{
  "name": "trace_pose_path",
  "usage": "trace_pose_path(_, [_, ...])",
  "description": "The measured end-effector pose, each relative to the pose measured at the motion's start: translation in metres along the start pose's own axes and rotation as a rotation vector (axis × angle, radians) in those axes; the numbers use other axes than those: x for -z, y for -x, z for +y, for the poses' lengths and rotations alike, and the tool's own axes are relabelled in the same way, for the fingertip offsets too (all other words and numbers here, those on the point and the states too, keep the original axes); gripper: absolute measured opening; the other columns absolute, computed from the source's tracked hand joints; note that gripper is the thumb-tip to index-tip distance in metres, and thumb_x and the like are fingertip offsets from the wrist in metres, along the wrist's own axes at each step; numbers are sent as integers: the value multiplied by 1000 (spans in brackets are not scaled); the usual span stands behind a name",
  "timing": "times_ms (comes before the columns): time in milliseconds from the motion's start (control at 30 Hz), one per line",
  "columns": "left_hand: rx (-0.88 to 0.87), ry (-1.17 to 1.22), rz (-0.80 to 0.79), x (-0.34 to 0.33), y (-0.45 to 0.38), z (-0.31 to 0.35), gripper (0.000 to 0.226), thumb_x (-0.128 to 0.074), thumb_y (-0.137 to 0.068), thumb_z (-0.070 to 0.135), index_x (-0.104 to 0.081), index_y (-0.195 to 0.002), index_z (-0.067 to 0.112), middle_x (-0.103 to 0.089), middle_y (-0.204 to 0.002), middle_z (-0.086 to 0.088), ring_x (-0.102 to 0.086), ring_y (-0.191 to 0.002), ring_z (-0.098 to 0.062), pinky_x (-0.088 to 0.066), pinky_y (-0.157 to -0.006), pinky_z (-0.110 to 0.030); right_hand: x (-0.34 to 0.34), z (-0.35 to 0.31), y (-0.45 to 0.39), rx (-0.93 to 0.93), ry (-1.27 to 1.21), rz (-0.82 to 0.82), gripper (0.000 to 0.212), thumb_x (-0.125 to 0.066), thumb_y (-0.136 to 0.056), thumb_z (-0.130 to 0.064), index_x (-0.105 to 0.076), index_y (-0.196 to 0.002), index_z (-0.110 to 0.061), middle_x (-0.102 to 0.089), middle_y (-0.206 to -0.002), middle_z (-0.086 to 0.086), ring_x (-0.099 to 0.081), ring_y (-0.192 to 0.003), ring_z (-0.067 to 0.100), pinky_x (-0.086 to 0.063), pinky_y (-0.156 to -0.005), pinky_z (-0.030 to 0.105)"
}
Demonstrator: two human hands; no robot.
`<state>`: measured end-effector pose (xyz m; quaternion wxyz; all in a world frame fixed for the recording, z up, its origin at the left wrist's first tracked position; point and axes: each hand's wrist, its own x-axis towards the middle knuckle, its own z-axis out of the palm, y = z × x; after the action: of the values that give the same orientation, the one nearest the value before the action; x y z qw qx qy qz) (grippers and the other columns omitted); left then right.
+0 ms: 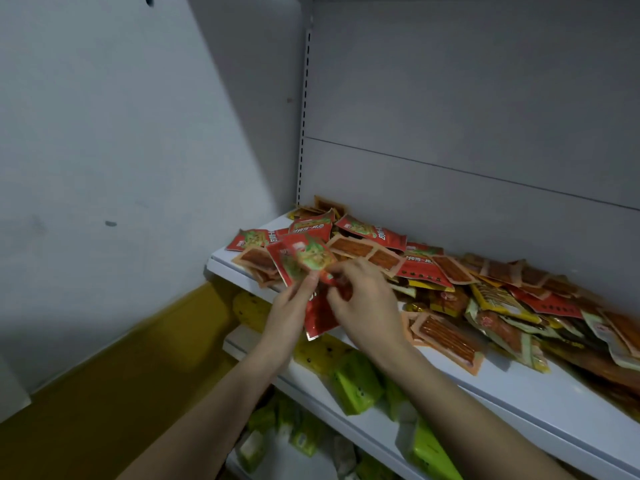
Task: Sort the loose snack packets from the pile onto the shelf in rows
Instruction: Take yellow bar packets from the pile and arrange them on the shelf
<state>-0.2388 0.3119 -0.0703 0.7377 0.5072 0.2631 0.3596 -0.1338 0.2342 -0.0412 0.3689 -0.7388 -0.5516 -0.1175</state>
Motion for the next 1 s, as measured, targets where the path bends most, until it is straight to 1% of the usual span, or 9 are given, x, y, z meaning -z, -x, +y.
trace_pose_path(100, [1, 116, 92, 4, -3, 0, 45, -65, -86, 43, -67, -122, 16, -74, -115, -5, -70, -109, -19, -55, -88, -33, -13, -11, 3, 152, 24, -173, 32, -60, -90, -33, -64, -121, -22, -57, -118, -7, -47, -107, 12, -46, -89, 33])
trace_pose_path(167, [-4, 102, 199, 17, -6, 2, 37, -62, -95, 38, -66, -123, 15, -74, -114, -6, -71, -107, -21, -56, -91, -38, -15, -15, 0, 161, -49, -264, 35, -57, -94, -38, -62, -125, -25, -57, -124, -10, -47, -114, 10, -43, -95, 31])
trace_pose_path(267, [-5, 56, 285, 37, -11, 8, 28, -58, -100, 36, -65, -119, 17, -77, -104, -5, -75, -92, -23, -58, -88, -44, -11, -15, -10, 124, -131, -254, 27, -55, -97, -38, -63, -119, -25, -59, -119, -12, -48, -111, 5, -43, -95, 26])
trace_pose_path(500, [-62, -54, 328, 48, -48, 50, 19, -52, -104, 33, -63, -112, 20, -75, -96, -3, -75, -73, -14, -56, -62, -29, 6, 13, -59, -129, -103, -261, 20, -56, -97, -29, -66, -113, -21, -60, -107, -11, -57, -98, 8, -50, -80, 27])
trace_pose_path(600, [-75, -106, 336, 53, -67, 70, 23, -51, -104, 34, -61, -116, 17, -74, -98, -5, -74, -82, -21, -59, -71, -36, 8, 23, -82, -288, -173, -278, 8, -57, -96, -22, -64, -99, -24, -63, -93, -7, -58, -73, 7, -49, -60, 25])
trace_pose_path(667, [-63, -135, 346, 58, -78, 78, 26, -51, -104, 36, -60, -119, 16, -73, -101, -8, -74, -88, -27, -60, -82, -45, 0, 31, -100, -385, -194, -280, 8, -59, -94, -19, -66, -92, -16, -66, -83, 2, -56, -64, 14, -45, -56, 28])
trace_pose_path(800, [-63, -213, 349, 73, -93, 79, 31, -51, -103, 40, -60, -123, 17, -74, -102, -8, -74, -87, -28, -59, -88, -50, -25, 40, -134, -570, -255, -264, 18, -60, -88, -11, -68, -79, 1, -72, -77, 21, -65, -64, 29, -59, -69, 46])
trace_pose_path(900, [-57, -230, 349, 85, -100, 73, 31, -51, -103, 40, -60, -122, 18, -74, -102, -8, -75, -86, -27, -60, -83, -47, -43, 40, -151, -567, -137, -303, 26, -57, -93, -15, -57, -68, -8, -64, -63, 9, -66, -59, 26, -58, -63, 37])
trace_pose_path(1000, [-55, -230, 346, 93, -104, 68, 28, -51, -103, 38, -60, -120, 17, -74, -101, -7, -74, -85, -25, -59, -75, -39, -62, 43, -161, -573, -65, -304, 23, -56, -95, -17, -54, -73, -11, -64, -73, 9, -68, -70, 28, -58, -71, 39])
